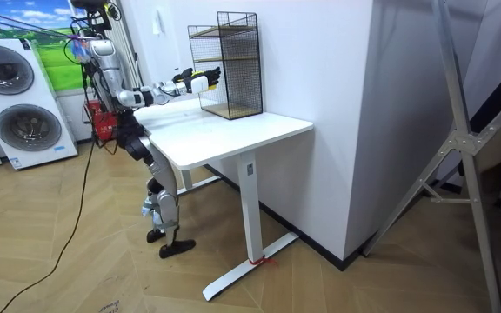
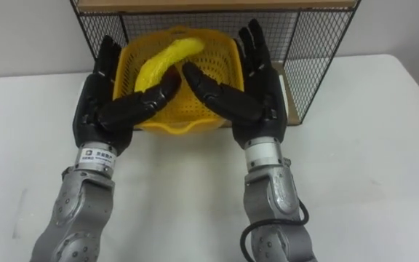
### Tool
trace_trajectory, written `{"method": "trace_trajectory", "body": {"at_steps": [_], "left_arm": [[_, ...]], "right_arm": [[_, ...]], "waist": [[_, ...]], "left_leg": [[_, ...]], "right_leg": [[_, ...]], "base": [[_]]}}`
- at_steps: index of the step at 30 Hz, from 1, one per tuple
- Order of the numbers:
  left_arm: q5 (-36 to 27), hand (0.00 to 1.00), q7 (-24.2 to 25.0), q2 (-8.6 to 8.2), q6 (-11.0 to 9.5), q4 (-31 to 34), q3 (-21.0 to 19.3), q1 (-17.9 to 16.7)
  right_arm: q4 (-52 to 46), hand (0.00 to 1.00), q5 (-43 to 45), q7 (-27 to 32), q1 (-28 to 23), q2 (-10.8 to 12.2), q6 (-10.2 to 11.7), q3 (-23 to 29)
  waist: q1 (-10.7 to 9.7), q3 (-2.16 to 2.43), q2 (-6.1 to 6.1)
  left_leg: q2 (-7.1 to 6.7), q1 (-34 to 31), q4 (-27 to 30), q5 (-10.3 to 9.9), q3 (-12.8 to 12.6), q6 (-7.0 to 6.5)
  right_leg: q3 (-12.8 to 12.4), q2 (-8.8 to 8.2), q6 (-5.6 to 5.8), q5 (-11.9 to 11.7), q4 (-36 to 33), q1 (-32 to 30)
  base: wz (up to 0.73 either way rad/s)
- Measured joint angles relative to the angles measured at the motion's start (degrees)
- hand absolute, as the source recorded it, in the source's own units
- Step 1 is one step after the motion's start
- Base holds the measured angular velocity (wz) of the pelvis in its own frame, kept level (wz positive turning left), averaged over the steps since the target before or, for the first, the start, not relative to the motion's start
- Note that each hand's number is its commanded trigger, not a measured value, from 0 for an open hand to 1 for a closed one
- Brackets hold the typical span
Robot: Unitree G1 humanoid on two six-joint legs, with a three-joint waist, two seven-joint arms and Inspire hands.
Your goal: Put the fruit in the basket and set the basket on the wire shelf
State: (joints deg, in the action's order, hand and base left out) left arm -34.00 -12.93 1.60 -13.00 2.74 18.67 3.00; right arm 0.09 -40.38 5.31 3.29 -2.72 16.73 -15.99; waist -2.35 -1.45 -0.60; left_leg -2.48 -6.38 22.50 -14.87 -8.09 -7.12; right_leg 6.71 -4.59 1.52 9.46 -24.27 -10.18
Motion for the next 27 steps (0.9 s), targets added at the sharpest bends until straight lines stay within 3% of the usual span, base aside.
{"method": "trace_trajectory", "body": {"at_steps": [2, 7, 8, 11, 16, 22, 27], "left_arm": [[1.2, 0.0, 0.0, -0.19, 0.3, 0.0, -0.3, 0.4], [3.5, 0.0, 0.0, -0.58, 1.8, 0.3, -0.5, 0.6], [3.7, 0.0, 0.0, -0.61, 1.9, 0.3, -0.5, 0.6], [3.7, 0.0, 0.0, -0.6, 1.9, 0.3, -0.5, 0.7], [4.2, 0.0, 0.0, -0.6, 2.1, 0.3, -0.6, 0.8], [4.4, 0.0, 0.0, -0.59, 2.2, 0.2, -0.6, 0.8], [4.8, 0.0, 0.0, -0.34, 2.9, -0.9, -0.6, 0.9]], "right_arm": [[-0.4, 0.0, 0.0, 0.4, 0.0, 0.1, -0.1, 0.0], [-0.4, 0.0, 0.1, 1.1, 0.0, 0.4, -0.2, 0.2], [-0.5, 0.0, 0.1, 1.1, 0.0, 0.4, -0.1, 0.3], [-0.5, 0.0, 0.1, 1.2, 0.0, 0.5, 0.0, 0.2], [-0.4, 0.0, 0.1, 1.6, 0.0, 0.9, -0.3, 0.4], [-0.3, 0.0, 0.0, 1.6, 0.0, 1.6, -0.5, 0.7], [1.6, 0.0, -0.5, 1.6, 0.0, 1.6, -0.8, 0.9]], "waist": [[-0.3, 0.38, 0.35], [-0.5, 0.69, 0.75], [-0.6, 0.94, 1.0], [-0.6, 1.07, 1.43], [-0.6, 1.0, 2.05], [-0.4, 0.45, 1.76], [-0.3, 0.27, 1.47]], "left_leg": [[0.69, 0.2, -0.1, 0.1, 0.1, 0.28], [1.26, 2.2, -2.0, 0.8, -0.5, 0.71], [1.44, 2.6, -2.2, 0.9, -0.7, 0.77], [1.64, 3.8, -3.2, 1.1, -1.2, 1.0], [1.72, 4.4, -3.7, 1.4, -1.4, 1.29], [1.76, 4.9, -4.9, 1.9, -2.2, 1.45], [1.78, 5.2, -5.5, 2.2, -2.2, 1.51]], "right_leg": [[0.6, 0.71, -0.31, -1.1, 1.9, 0.9], [0.4, 1.58, -0.65, -2.6, 4.9, 3.3], [0.4, 1.78, -0.7, -3.0, 5.6, 3.8], [0.3, 2.05, -0.9, -3.6, 6.7, 4.8], [-0.2, 2.26, -0.95, -3.6, 6.8, 5.1], [-0.7, 2.39, -1.04, -3.5, 7.8, 5.0], [-0.7, 2.53, -1.05, -3.9, 8.7, 5.4]], "base": [[0.0], [-0.08], [-0.09], [-0.09], [-0.03], [-0.06], [-0.01]]}}
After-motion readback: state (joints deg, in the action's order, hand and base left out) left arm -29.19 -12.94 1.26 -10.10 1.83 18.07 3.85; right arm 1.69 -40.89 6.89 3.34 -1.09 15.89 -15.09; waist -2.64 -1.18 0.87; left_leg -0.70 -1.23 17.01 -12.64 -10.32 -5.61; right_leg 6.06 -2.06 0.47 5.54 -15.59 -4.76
